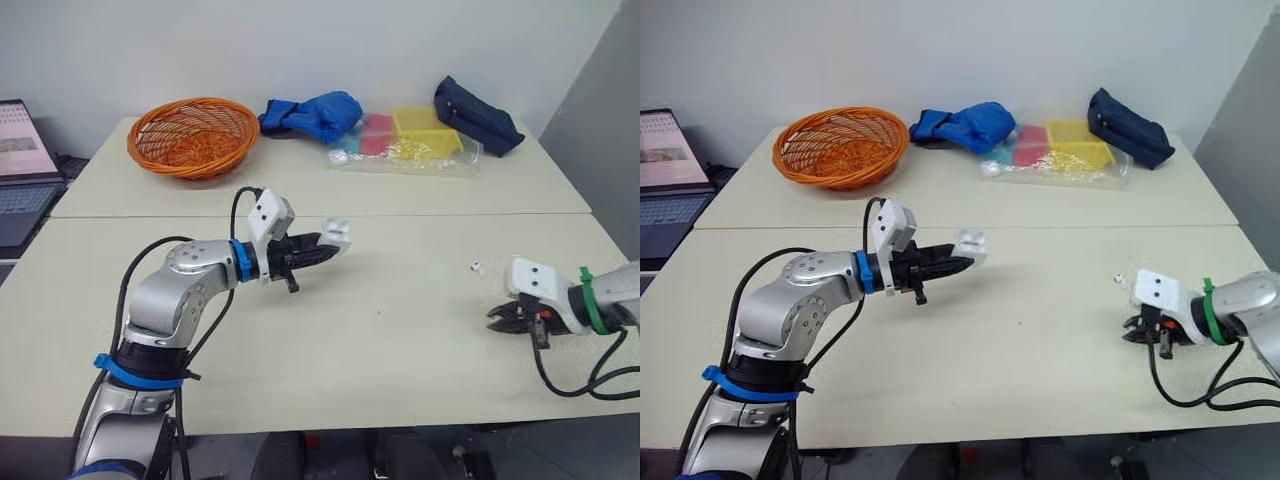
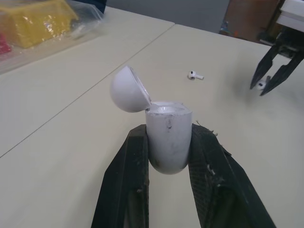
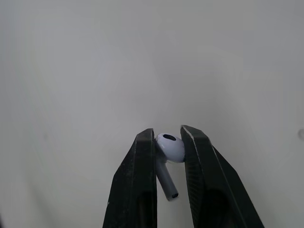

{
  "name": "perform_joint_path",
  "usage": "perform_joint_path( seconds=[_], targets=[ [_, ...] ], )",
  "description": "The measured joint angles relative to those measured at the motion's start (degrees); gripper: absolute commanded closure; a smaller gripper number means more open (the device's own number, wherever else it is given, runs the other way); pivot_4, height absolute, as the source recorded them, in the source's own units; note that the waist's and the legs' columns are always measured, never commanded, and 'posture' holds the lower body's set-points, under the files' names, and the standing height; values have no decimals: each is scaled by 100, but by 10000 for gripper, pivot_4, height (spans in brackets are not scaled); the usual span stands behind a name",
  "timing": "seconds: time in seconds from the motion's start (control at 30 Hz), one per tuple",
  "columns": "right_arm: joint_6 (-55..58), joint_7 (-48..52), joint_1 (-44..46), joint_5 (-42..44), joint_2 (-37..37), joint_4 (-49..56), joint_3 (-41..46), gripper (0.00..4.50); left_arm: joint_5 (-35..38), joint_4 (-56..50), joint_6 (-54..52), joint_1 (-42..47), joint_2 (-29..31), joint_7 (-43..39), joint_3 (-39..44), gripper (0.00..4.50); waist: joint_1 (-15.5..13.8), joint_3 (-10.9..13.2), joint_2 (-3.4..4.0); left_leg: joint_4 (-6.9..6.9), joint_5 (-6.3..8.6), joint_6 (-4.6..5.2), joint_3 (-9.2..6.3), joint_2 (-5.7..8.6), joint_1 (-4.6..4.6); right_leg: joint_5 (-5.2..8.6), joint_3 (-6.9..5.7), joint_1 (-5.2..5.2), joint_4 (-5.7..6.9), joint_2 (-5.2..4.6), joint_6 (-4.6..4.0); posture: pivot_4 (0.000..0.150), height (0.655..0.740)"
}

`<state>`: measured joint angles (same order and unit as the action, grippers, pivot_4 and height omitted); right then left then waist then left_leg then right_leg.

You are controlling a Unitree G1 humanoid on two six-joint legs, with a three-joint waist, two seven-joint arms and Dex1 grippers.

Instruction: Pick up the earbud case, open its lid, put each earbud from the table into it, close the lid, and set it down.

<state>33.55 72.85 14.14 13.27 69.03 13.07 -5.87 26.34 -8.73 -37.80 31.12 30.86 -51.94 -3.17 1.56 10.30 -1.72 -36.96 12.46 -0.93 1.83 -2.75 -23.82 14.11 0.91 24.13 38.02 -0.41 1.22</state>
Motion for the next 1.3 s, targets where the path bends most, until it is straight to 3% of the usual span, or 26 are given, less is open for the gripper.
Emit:
perform_joint_path(
  seconds=[0.33,0.73,0.87,1.0,1.3],
  targets=[
    [-2074,260,308,-1465,222,-1798,-841,40922,-62,-318,-38,-489,123,156,-69,37489,7,2,-1,-4,0,-1,10,8,-4,-1,2,0,-6,-13,2,1500,7400],
    [-2878,528,195,-1859,484,-2438,-828,40922,-40,-494,-91,-531,146,258,-109,37489,-27,1,-1,-9,-1,-2,9,11,-1,-2,1,-7,-5,-16,4,1500,7400],
    [-3608,387,168,-2049,570,-2933,-813,40922,-51,-489,-90,-522,145,256,-136,37489,-41,1,-1,-11,-1,-2,11,13,0,-4,3,-9,-5,-18,6,1500,7400],
    [-3499,392,163,-2048,482,-3015,-687,40922,-51,-490,-90,-518,117,257,-160,37489,-37,1,-2,-16,-1,-2,11,12,3,-8,4,-11,-2,-17,12,1500,7400],
    [-3446,311,22,-2049,407,-3015,-388,9252,-45,-483,-98,-378,114,228,-167,37489,-29,0,-2,-14,-2,-2,7,10,7,-9,1,-15,0,-14,12,1500,7400]
  ],
)
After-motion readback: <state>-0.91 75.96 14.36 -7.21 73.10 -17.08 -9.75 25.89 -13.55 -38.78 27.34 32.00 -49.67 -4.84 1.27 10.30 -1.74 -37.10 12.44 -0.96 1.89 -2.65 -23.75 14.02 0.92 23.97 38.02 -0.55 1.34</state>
